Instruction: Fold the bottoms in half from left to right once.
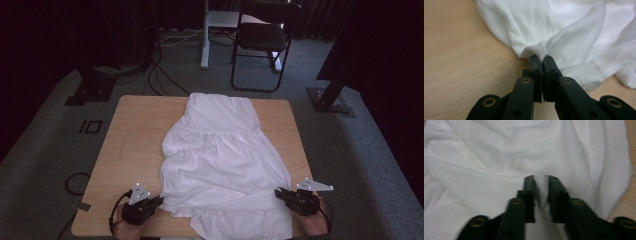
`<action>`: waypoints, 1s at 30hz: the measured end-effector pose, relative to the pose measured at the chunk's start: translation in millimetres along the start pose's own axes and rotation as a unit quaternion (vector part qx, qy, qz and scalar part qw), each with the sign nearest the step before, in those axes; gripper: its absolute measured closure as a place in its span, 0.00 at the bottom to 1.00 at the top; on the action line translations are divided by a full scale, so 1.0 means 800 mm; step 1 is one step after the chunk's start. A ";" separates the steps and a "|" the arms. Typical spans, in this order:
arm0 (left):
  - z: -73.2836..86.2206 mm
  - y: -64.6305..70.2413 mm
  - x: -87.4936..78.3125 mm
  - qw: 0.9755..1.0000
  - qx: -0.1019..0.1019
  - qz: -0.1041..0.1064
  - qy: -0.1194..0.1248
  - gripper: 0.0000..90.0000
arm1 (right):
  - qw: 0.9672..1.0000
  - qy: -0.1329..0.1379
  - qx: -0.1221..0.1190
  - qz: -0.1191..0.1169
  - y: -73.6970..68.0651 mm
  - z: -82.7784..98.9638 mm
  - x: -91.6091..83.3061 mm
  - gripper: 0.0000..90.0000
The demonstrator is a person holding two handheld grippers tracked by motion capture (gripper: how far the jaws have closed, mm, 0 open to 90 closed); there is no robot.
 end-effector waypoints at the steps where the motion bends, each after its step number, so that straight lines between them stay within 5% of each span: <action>1: -0.003 -0.003 -0.010 1.000 -0.005 -0.003 0.014 0.98 | 1.000 0.006 -0.005 0.002 -0.002 -0.001 -0.008 0.96; 5: -0.011 -0.015 -0.055 0.998 -0.018 -0.035 0.056 0.98 | 0.999 0.044 -0.025 -0.001 -0.011 -0.003 -0.053 0.98; 9: -0.018 -0.005 -0.084 0.997 0.001 -0.006 0.081 0.97 | 0.997 0.061 -0.042 -0.013 -0.020 0.005 -0.093 0.98; 13: -0.023 0.008 -0.090 0.996 0.028 0.015 0.086 0.90 | 0.997 0.034 -0.065 -0.034 -0.028 0.025 -0.112 0.98; 16: -0.025 0.007 -0.088 0.996 0.028 0.015 0.088 0.73 | 0.996 0.009 -0.075 -0.045 -0.026 0.039 -0.112 0.80; 20: -0.029 0.001 -0.083 0.996 0.019 0.003 0.089 0.61 | 0.998 0.016 -0.058 -0.031 -0.014 0.040 -0.106 0.62; 30: -0.047 -0.024 -0.045 0.998 0.008 -0.006 0.062 0.54 | 0.999 0.024 -0.043 -0.007 0.006 0.002 -0.051 0.58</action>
Point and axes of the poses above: each handheld gripper's, and its own axes: x roughly forward along the jaws, z roughly out of its underside, y roughly to its right, the point moved 6 cm from there along x, roughly forward along the jaws, and after that the axes turned 3 degrees about -y, right-handed, at the moved point
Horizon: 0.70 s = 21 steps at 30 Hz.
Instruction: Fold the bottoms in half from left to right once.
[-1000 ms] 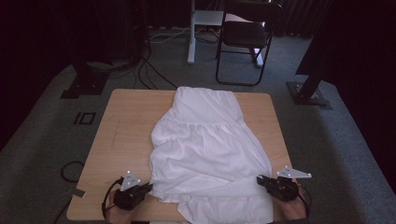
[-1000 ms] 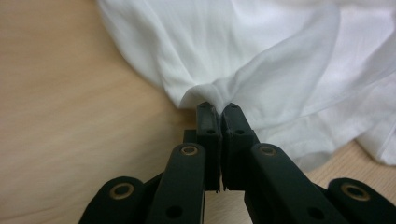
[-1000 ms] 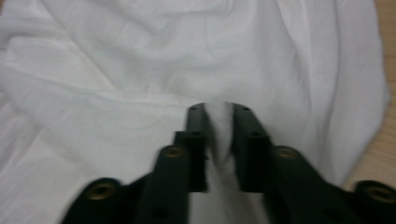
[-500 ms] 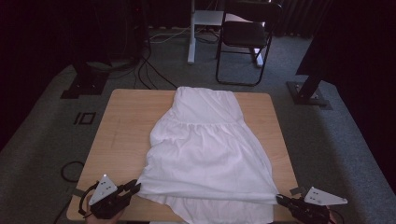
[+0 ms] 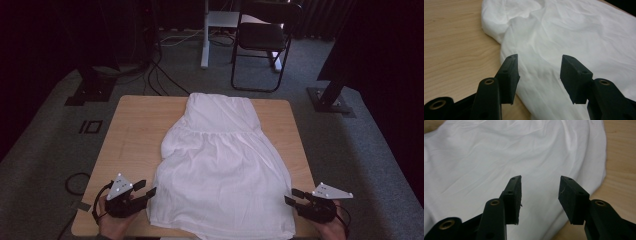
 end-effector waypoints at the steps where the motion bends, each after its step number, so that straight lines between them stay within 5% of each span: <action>1: 0.000 0.000 0.000 1.000 0.000 0.000 0.000 0.54 | 1.000 0.000 0.000 0.000 0.000 0.000 0.000 0.58; 7: -0.019 -0.030 0.041 1.000 -0.022 -0.002 0.002 0.50 | 0.998 -0.007 -0.001 0.059 0.029 -0.032 0.042 0.57; 12: -0.039 -0.065 0.100 0.998 -0.056 -0.008 -0.012 0.48 | 0.994 -0.011 0.005 0.109 0.064 -0.073 0.093 0.59; 18: -0.040 -0.081 0.148 0.996 -0.062 -0.032 -0.049 0.46 | 0.992 -0.015 0.028 0.122 0.099 -0.117 0.147 0.59; 21: -0.039 -0.083 0.160 0.996 -0.071 -0.027 -0.051 0.46 | 0.993 -0.019 0.041 0.112 0.110 -0.140 0.170 0.59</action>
Point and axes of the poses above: each handheld gripper's, and its own axes: x roughly forward along the jaws, z roughly out of its underside, y roughly to its right, the point moved 6 cm from there along x, roughly forward along the jaws, and after that the axes turned 3 degrees about -y, right-handed, at the moved point
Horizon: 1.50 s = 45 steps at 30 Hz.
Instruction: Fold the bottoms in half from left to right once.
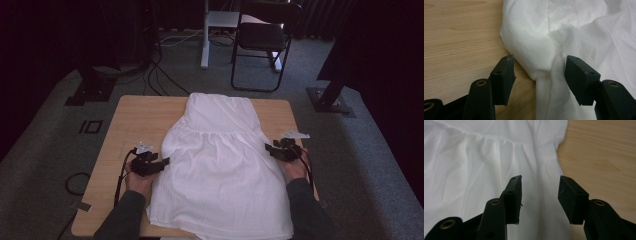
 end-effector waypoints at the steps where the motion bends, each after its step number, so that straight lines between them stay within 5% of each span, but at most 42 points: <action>1: 0.001 -0.001 0.003 1.000 -0.003 -0.001 -0.003 0.46 | 1.000 -0.002 0.000 -0.001 0.000 -0.005 0.005 0.59; 6: 0.005 -0.002 0.015 1.000 -0.017 0.012 -0.011 0.51 | 1.000 -0.021 0.010 -0.006 -0.001 -0.025 0.044 0.60; 9: 0.004 -0.001 0.017 0.999 -0.024 0.025 -0.008 0.59 | 0.999 -0.038 0.018 -0.029 -0.006 -0.025 0.063 0.64; 11: 0.006 0.001 0.019 0.999 -0.018 0.036 -0.013 0.78 | 0.998 -0.061 0.009 -0.029 -0.009 -0.022 0.070 0.90; 13: 0.007 0.005 0.015 0.999 0.005 0.031 -0.014 0.95 | 0.999 -0.050 -0.007 0.019 -0.007 -0.027 0.062 0.99; 15: 0.006 0.008 0.007 0.999 0.018 0.026 -0.010 0.97 | 0.999 0.003 0.016 0.051 0.000 -0.038 0.039 0.99; 17: 0.005 0.011 -0.005 0.999 0.033 0.022 -0.007 0.98 | 0.997 0.020 0.020 0.075 0.009 -0.041 0.022 0.99; 19: 0.006 0.014 -0.017 0.999 0.048 0.013 -0.003 0.98 | 0.996 0.000 0.010 0.087 0.018 -0.030 0.022 0.99; 23: 0.020 0.020 -0.038 0.998 0.061 0.006 0.000 0.98 | 0.996 -0.039 0.024 0.072 0.025 0.009 0.042 0.98; 28: 0.044 0.034 -0.064 0.997 0.071 0.005 0.002 0.98 | 0.997 -0.043 0.027 0.059 0.013 0.027 0.039 0.97; 32: 0.066 0.055 -0.092 0.997 0.063 0.033 0.007 0.98 | 0.997 -0.051 0.000 0.059 -0.007 0.044 0.021 0.97; 37: 0.095 0.082 -0.117 0.995 0.076 0.061 0.003 0.98 | 0.995 -0.065 -0.054 0.054 -0.034 0.073 -0.011 0.95; 38: 0.094 0.082 -0.120 0.995 0.071 0.066 0.009 0.97 | 0.995 -0.071 -0.058 0.048 -0.037 0.080 -0.020 0.94; 40: 0.081 0.076 -0.124 0.995 0.055 0.074 0.031 0.77 | 0.995 -0.080 -0.053 0.032 -0.037 0.089 -0.033 0.84; 42: 0.063 0.070 -0.125 0.996 0.062 0.056 0.043 0.67 | 0.997 -0.065 -0.049 0.012 -0.035 0.084 -0.039 0.68; 45: 0.040 0.066 -0.122 0.995 0.067 0.047 0.059 0.59 | 0.998 -0.048 -0.039 0.003 -0.033 0.072 -0.042 0.61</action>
Point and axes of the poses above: each handheld gripper's, and its own axes: x roughly forward along the jaws, z roughly out of its underside, y roughly to its right, the point moved 6 cm from there along x, roughly forward along the jaws, and after that the axes turned 3 degrees about -y, right-handed, at the moved point
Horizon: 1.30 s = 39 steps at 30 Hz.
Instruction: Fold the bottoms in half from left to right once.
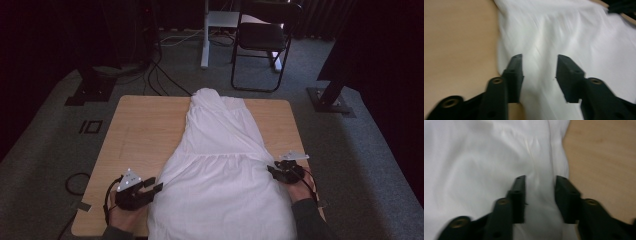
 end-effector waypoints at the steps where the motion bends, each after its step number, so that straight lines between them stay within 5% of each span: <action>1: -0.023 -0.009 0.010 1.000 0.003 -0.011 0.008 0.57 | 1.000 0.019 0.007 -0.007 0.002 -0.022 0.000 0.58; 4: -0.043 -0.019 0.029 1.000 -0.004 -0.008 0.000 0.51 | 0.999 0.030 -0.007 -0.014 0.002 -0.053 0.011 0.55; 7: -0.069 -0.042 0.079 1.000 -0.019 -0.010 -0.015 0.47 | 0.999 0.032 -0.003 -0.018 0.008 -0.083 0.033 0.55; 14: -0.071 -0.074 0.159 0.997 -0.064 -0.015 -0.051 0.44 | 0.998 0.023 0.044 -0.033 0.020 -0.133 0.087 0.58; 20: -0.059 -0.080 0.191 0.993 -0.098 0.000 -0.073 0.48 | 0.995 0.006 0.076 -0.067 0.009 -0.143 0.129 0.56; 23: -0.059 -0.078 0.201 0.992 -0.099 0.005 -0.081 0.50 | 0.995 -0.011 0.068 -0.072 -0.001 -0.142 0.145 0.56; 25: -0.060 -0.076 0.203 0.992 -0.097 0.003 -0.081 0.62 | 0.995 -0.033 0.064 -0.062 -0.004 -0.141 0.154 0.73; 27: -0.059 -0.074 0.203 0.992 -0.091 -0.003 -0.083 0.81 | 0.998 -0.046 0.029 -0.034 -0.005 -0.143 0.150 0.98; 29: -0.061 -0.072 0.200 0.994 -0.081 -0.005 -0.077 0.95 | 0.999 -0.033 0.011 -0.012 -0.002 -0.149 0.136 0.99; 30: -0.061 -0.072 0.200 0.994 -0.081 -0.005 -0.077 0.97 | 0.999 -0.033 0.011 -0.012 -0.002 -0.149 0.136 0.99; 32: -0.065 -0.069 0.191 0.995 -0.076 -0.005 -0.064 0.97 | 0.999 0.034 0.013 -0.012 0.008 -0.164 0.097 0.99; 35: -0.072 -0.066 0.173 0.997 -0.067 -0.009 -0.045 0.98 | 0.996 0.082 0.033 0.008 0.027 -0.170 0.063 1.00; 37: -0.071 -0.062 0.165 0.997 -0.062 -0.007 -0.043 0.98 | 0.995 0.081 0.042 0.042 0.044 -0.162 0.055 1.00; 39: -0.068 -0.059 0.165 0.997 -0.049 -0.014 -0.049 0.98 | 0.996 0.062 0.055 0.043 0.055 -0.146 0.064 1.00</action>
Point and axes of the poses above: each handheld gripper's, and its own axes: x roughly forward along the jaws, z roughly out of its underside, y roughly to its right, the point moved 6 cm from there along x, roughly forward along the jaws, and after that the axes turned 3 degrees about -y, right-handed, at the moved point
